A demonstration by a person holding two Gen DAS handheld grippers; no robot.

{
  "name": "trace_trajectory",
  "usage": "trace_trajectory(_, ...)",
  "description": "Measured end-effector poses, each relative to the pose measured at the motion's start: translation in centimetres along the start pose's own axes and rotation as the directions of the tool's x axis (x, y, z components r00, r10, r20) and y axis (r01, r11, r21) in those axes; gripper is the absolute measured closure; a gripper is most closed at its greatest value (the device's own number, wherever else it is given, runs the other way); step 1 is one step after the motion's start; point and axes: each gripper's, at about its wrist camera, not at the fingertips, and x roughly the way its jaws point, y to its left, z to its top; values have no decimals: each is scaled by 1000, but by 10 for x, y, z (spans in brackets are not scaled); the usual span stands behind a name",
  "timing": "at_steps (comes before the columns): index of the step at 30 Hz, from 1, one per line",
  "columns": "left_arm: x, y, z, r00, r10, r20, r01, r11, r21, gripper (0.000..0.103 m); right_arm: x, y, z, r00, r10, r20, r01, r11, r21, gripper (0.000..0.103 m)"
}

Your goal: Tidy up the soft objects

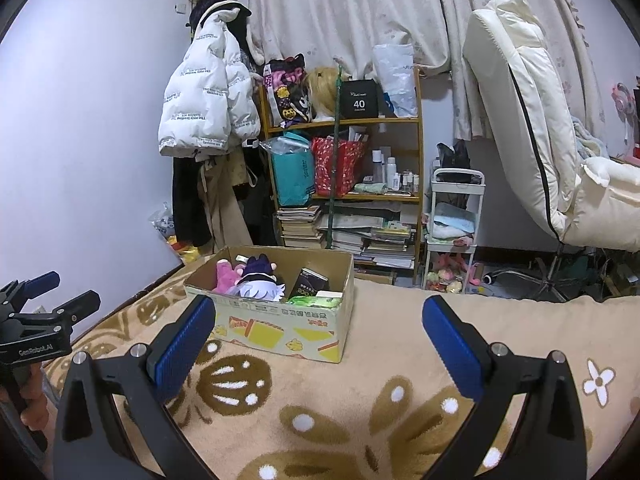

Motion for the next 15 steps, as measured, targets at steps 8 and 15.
trace_trajectory(8, 9, -4, -3, 1000, -2, -28, 3, 1000, 10, 1, 4, 1, -3, 1000, -6, -14, 6, 1000, -6, 0)
trace_trajectory(15, 11, -5, -3, 999, 0, -32, 1, 1000, 14, 1, 6, 0, -6, 1000, -8, -18, 8, 1000, -6, 0)
